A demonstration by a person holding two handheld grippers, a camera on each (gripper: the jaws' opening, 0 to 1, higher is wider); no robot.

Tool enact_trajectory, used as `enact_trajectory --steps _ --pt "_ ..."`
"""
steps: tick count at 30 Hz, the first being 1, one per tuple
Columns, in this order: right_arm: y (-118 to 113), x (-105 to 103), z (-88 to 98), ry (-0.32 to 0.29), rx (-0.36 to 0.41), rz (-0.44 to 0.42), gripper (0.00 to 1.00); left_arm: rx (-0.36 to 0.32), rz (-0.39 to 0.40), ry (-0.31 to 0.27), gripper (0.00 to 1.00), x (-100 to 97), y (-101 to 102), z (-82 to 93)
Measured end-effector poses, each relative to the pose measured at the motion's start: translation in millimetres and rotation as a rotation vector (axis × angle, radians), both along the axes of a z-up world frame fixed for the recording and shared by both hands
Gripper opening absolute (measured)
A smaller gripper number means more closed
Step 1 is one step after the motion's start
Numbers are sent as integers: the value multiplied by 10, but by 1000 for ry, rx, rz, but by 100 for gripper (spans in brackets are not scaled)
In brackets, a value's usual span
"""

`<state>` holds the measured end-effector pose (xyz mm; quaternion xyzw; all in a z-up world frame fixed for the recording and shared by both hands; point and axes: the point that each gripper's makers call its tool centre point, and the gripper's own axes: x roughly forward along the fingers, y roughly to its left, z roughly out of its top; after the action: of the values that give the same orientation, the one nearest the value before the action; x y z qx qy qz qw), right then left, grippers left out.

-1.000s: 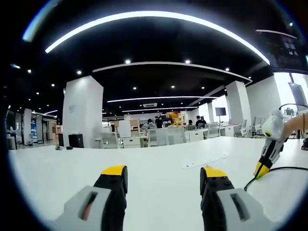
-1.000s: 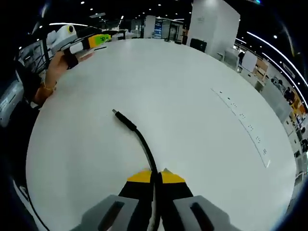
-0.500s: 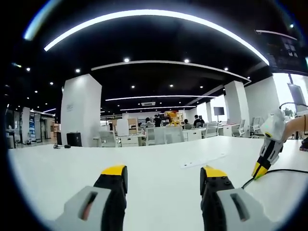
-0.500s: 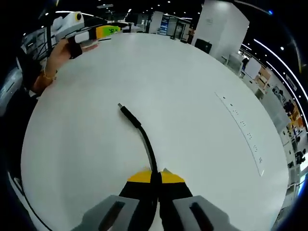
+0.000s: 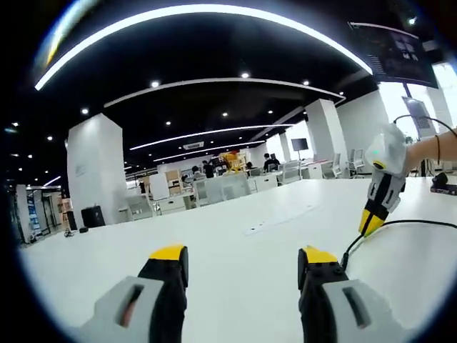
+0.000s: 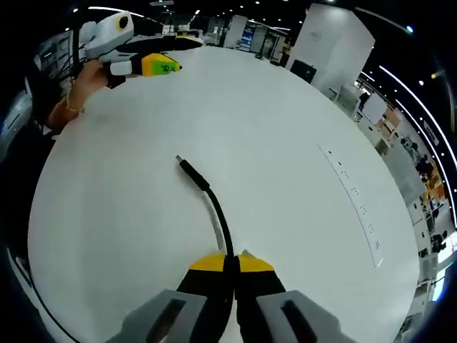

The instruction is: Find the data cable on the table. Grasp the USB connector end of the cable and insert it into the USB port on the table

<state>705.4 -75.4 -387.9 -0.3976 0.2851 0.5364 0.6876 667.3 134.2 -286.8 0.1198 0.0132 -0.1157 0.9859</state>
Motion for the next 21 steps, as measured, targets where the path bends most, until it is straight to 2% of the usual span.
enact_trajectory --steps 5,10,17,21 --pt "18 -13 70 -18 4 6 4 29 -82 30 62 10 -213 -119" --pt "27 -35 119 -34 1 13 4 78 -182 84 61 -18 -483 -315" --pt "67 -65 166 -49 0 30 4 187 -306 102 53 -68 -856 -552" --pt "102 -89 200 -59 1 43 4 216 -350 105 47 -81 -1000 -638"
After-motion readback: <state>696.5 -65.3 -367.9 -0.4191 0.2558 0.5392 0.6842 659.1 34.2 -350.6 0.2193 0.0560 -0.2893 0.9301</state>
